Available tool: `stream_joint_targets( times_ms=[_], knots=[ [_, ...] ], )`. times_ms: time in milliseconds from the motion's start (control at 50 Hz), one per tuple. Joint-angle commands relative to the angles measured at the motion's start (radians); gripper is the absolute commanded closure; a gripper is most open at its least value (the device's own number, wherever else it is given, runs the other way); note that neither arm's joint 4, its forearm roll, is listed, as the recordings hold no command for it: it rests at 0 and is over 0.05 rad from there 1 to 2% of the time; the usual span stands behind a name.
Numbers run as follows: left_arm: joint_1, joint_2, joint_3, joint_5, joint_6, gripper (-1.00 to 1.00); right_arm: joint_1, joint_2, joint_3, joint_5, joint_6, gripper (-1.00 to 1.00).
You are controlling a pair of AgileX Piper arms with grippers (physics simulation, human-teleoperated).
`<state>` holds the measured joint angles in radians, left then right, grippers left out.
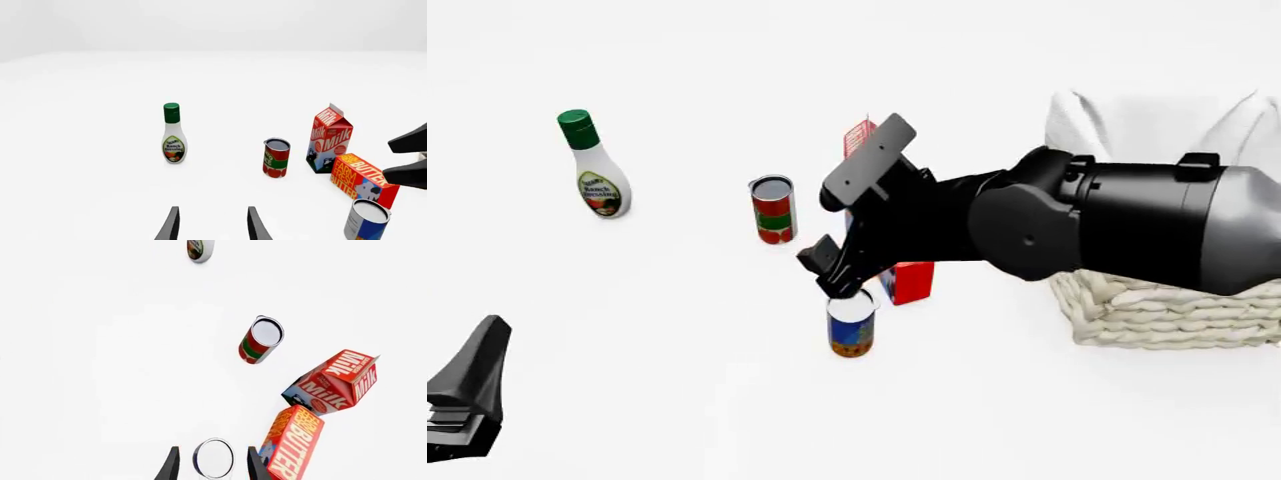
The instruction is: Pick the alphabet soup and place it in the basket.
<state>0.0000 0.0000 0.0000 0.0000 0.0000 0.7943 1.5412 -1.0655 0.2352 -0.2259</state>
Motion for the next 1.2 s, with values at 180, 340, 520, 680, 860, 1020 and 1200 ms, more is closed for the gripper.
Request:
stream_joint_targets(
  times_ms=[180,340,520,680,860,1020,1200],
  knots=[
    [0.000,0.000,0.000,0.000,0.000,-1.00,-0.038,0.031,0.055,-0.047,-0.046,-1.00],
    [0.000,0.000,0.000,0.000,0.000,-1.00,-0.051,0.021,0.056,-0.043,-0.060,-1.00],
    [0.000,0.000,0.000,0.000,0.000,-1.00,-0.038,0.042,0.047,-0.056,-0.048,-1.00],
    [0.000,0.000,0.000,0.000,0.000,-1.00,-0.017,0.064,0.047,-0.069,-0.034,-1.00],
    [0.000,0.000,0.000,0.000,0.000,-1.00,-0.025,0.080,0.055,-0.086,-0.030,-1.00],
    [0.000,0.000,0.000,0.000,0.000,-1.00,-0.030,0.097,0.077,-0.113,-0.025,-1.00],
    [0.000,0.000,0.000,0.000,0.000,-1.00,-0.052,0.121,0.089,-0.139,-0.043,-1.00]
  ],
)
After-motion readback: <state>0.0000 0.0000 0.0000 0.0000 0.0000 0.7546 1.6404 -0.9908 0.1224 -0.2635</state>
